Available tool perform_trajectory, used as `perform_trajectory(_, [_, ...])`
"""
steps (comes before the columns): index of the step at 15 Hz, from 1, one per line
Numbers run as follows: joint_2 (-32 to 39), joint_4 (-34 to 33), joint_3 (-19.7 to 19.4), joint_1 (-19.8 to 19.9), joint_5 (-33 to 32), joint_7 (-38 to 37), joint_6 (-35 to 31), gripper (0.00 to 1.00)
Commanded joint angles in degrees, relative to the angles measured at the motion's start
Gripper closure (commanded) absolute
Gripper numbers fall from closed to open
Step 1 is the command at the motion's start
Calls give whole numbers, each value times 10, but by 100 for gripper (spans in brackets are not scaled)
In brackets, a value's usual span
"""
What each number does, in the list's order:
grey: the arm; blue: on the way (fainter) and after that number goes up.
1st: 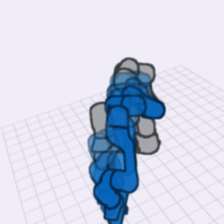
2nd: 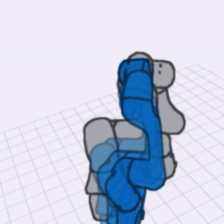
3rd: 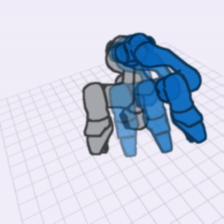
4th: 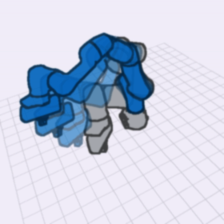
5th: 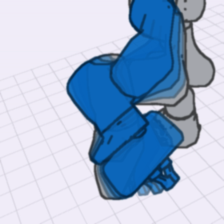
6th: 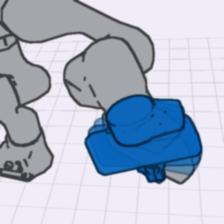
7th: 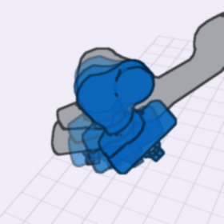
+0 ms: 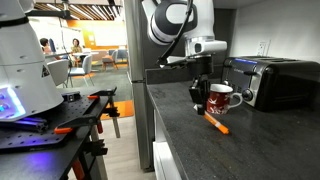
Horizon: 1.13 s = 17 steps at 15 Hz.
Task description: Take the marker from the red cup and place it on the counter
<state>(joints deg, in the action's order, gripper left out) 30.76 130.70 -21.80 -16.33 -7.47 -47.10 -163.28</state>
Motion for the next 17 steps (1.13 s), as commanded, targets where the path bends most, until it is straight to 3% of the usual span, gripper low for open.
perform_trajectory(1, [21, -20, -30, -34, 7, -29, 26, 52])
perform_trajectory(5, [13, -18, -16, -29, 15, -12, 28, 20])
perform_trajectory(8, [-29, 0, 20, 5, 34, 34, 35, 0])
perform_trajectory(10, [-67, 18, 37, 24, 44, 72, 42, 0])
perform_trajectory(15, [-166, 42, 127, 109, 108, 232, 104, 0])
perform_trajectory(17, [-189, 38, 129, 112, 85, 235, 151, 0])
